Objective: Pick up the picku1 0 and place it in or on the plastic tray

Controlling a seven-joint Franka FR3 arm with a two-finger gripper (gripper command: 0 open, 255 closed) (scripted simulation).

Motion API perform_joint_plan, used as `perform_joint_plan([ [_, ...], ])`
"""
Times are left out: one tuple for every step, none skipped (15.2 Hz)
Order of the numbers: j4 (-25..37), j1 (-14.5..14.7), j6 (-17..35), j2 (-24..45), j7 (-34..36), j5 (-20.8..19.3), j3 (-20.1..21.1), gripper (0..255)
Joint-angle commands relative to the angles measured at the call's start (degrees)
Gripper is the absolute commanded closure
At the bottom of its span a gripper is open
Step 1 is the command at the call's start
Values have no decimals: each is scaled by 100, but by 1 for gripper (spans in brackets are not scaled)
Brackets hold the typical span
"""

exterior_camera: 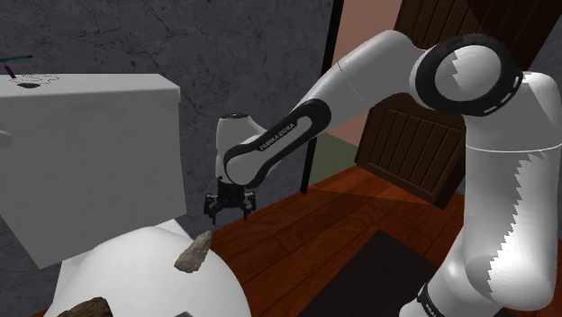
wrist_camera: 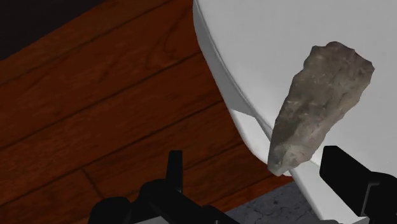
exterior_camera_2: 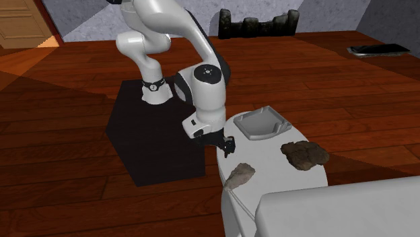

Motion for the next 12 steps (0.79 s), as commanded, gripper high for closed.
perform_joint_plan([
  [475,137,51,503,207,-138,-102,0],
  [688,203,76,727,292,-184,-149,0],
  [910,271,94,951,370,-222,-199,0],
  [1142,336,104,1177,443,-255,-246,0],
  [1384,400,106,1403,510,-281,-292,0],
  [1636,462,101,1632,572,-303,-335,0],
  [1901,524,87,1863,629,-320,-377,0],
  [2178,583,64,2097,682,-331,-417,0],
  [2215,592,61,2128,688,-332,-422,0],
  [2233,605,102,2187,694,-343,-434,0],
  [2253,618,143,2248,700,-354,-446,0],
  [2274,632,183,2309,706,-364,-458,0],
])
